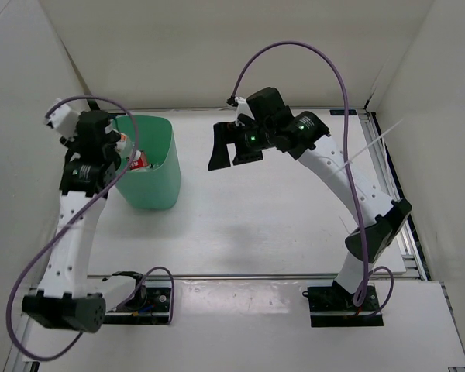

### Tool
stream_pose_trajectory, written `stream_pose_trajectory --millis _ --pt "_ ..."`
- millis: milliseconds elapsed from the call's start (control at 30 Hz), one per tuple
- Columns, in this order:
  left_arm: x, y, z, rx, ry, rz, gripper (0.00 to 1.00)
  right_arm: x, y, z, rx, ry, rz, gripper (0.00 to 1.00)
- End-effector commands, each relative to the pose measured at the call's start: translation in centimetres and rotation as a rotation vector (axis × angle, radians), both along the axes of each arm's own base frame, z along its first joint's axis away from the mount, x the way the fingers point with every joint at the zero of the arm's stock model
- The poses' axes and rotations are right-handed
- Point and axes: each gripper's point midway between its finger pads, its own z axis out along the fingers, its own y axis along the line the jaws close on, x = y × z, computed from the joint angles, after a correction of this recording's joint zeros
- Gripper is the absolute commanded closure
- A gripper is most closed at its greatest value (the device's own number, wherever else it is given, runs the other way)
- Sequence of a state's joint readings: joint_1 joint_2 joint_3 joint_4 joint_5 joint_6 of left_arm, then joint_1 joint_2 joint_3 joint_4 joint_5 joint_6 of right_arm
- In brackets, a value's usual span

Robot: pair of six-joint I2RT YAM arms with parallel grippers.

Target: Put the plastic bottles in the bin

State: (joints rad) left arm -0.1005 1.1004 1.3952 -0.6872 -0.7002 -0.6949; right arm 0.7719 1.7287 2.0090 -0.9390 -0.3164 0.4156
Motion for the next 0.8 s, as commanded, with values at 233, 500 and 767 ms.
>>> stream_pose_trajectory --millis 233,500,767 --pt "-1.3 -0.7 8.5 0.161 -0.102 -0.019 0.0 2.2 -3.6 0.5 0.038 0.06 -0.141 0.0" --pt "-7.5 -0.5 8.0 0.177 -0.167 -0.107 0.0 5.7 -9.8 0.1 0.073 0.119 -0.34 0.0" --pt "-13.2 2.1 -5.6 0.155 0.077 0.02 0.0 7.0 -16.9 -0.6 0.07 0.078 -0.531 0.0"
